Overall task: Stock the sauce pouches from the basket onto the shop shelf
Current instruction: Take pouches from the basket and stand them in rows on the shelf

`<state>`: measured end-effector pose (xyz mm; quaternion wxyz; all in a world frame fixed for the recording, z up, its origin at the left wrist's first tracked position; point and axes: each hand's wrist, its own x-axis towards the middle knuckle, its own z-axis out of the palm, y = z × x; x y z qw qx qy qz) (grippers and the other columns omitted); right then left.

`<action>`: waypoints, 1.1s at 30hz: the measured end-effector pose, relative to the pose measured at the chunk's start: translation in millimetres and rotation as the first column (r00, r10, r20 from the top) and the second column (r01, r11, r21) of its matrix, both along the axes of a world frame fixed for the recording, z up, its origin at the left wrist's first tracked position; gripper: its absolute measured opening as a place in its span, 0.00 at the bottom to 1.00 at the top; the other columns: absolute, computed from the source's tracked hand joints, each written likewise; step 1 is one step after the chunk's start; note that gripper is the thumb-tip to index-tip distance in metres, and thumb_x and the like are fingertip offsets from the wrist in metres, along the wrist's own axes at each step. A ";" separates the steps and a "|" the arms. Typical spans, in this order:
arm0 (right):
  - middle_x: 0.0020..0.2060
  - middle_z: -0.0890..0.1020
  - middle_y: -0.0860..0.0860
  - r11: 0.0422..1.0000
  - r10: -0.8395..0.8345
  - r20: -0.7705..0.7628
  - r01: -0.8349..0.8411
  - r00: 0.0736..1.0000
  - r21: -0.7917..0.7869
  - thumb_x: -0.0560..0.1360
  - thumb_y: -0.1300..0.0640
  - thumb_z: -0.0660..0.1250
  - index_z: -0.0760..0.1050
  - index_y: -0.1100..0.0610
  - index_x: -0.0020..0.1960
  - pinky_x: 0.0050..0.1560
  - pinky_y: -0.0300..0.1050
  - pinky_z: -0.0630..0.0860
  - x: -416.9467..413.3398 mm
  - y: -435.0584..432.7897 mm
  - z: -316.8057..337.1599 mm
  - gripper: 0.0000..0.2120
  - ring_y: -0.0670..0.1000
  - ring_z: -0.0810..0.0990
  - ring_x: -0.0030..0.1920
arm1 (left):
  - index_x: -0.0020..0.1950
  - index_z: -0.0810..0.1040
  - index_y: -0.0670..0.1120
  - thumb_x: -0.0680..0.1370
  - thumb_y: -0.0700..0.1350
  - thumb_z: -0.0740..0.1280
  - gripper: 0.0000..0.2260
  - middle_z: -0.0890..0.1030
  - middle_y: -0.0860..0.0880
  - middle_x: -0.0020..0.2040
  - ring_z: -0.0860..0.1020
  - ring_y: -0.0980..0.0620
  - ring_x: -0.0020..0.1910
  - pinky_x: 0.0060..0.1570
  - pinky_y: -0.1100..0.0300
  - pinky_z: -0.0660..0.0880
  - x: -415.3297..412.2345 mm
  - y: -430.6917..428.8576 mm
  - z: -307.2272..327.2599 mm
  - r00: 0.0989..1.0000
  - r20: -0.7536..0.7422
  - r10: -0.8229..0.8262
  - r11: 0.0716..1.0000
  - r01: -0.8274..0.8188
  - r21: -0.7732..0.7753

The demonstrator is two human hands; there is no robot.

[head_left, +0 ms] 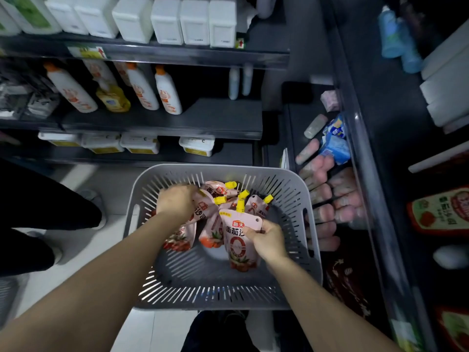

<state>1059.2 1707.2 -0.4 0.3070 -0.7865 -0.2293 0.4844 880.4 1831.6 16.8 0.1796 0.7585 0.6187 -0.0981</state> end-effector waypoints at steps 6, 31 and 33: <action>0.44 0.83 0.52 0.995 -0.049 -0.047 0.053 0.998 0.083 0.72 0.66 0.72 0.81 0.62 0.52 0.44 0.41 0.75 -4.3 4.3 12.8 0.09 0.51 0.81 0.44 | 0.30 0.67 0.49 0.73 0.33 0.63 0.15 0.72 0.50 0.29 0.72 0.45 0.33 0.31 0.60 0.65 -13.5 -13.1 23.9 0.884 0.427 0.189 0.981 -0.185 -0.052; 0.36 0.85 0.46 0.718 -0.491 -0.078 0.454 0.868 0.528 0.70 0.63 0.74 0.82 0.50 0.37 0.47 0.49 0.81 -32.1 -85.0 169.2 0.09 0.50 0.84 0.41 | 0.41 0.84 0.51 0.75 0.38 0.69 0.09 0.85 0.48 0.37 0.82 0.49 0.38 0.43 0.46 0.79 -17.5 -55.1 176.2 0.453 0.885 0.104 0.970 0.149 -0.190; 0.39 0.86 0.48 0.700 -0.518 -0.021 0.437 0.855 0.565 0.69 0.59 0.74 0.83 0.49 0.38 0.48 0.50 0.81 -33.9 -105.8 189.6 0.05 0.50 0.85 0.43 | 0.39 0.85 0.55 0.75 0.36 0.69 0.15 0.84 0.50 0.36 0.81 0.51 0.38 0.44 0.48 0.78 -7.9 -64.6 194.3 0.419 0.906 0.056 0.958 0.234 -0.167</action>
